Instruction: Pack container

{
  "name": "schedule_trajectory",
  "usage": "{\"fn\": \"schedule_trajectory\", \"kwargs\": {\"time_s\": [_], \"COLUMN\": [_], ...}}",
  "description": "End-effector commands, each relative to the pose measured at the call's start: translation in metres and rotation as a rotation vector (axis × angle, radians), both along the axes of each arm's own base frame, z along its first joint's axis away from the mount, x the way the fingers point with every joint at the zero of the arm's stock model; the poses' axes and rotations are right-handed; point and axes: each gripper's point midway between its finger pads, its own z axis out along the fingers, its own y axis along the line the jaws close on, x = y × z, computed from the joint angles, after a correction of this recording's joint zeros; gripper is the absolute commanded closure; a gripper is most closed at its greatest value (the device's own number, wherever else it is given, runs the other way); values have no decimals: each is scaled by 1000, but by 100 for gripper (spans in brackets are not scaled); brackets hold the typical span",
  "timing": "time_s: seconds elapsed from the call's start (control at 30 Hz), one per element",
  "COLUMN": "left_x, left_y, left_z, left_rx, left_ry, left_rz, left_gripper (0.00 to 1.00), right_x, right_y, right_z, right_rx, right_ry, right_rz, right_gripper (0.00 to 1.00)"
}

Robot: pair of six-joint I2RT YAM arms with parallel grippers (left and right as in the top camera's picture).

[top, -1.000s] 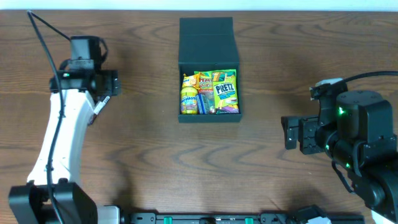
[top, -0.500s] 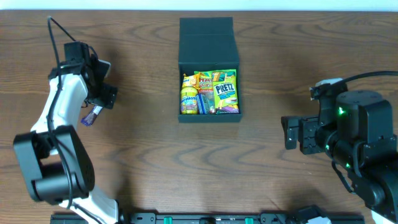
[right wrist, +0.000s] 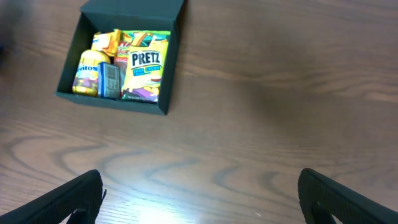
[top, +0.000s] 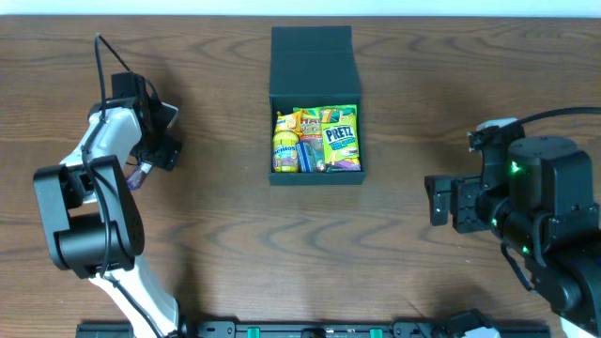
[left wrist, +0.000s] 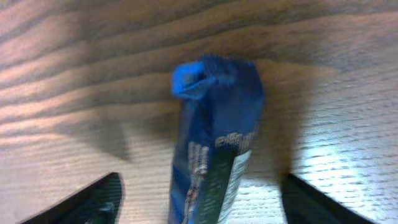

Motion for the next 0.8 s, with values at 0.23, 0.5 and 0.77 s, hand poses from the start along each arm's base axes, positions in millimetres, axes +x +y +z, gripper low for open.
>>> {"fn": "schedule_trajectory", "kwargs": {"time_s": [0.23, 0.5, 0.77], "left_x": [1, 6, 68], "left_y": [2, 2, -16], "left_z": [-13, -9, 45], "left_rx": [2, -7, -101], "left_ry": [22, -4, -235], "left_rz": [-1, 78, 429], "left_gripper": [68, 94, 94], "right_x": [0, 0, 0], "right_y": [-3, -3, -3], "right_z": [0, 0, 0], "right_rx": [-12, -12, -12], "right_ry": [-3, -3, -3], "right_rz": [0, 0, 0], "right_gripper": [1, 1, 1]}}
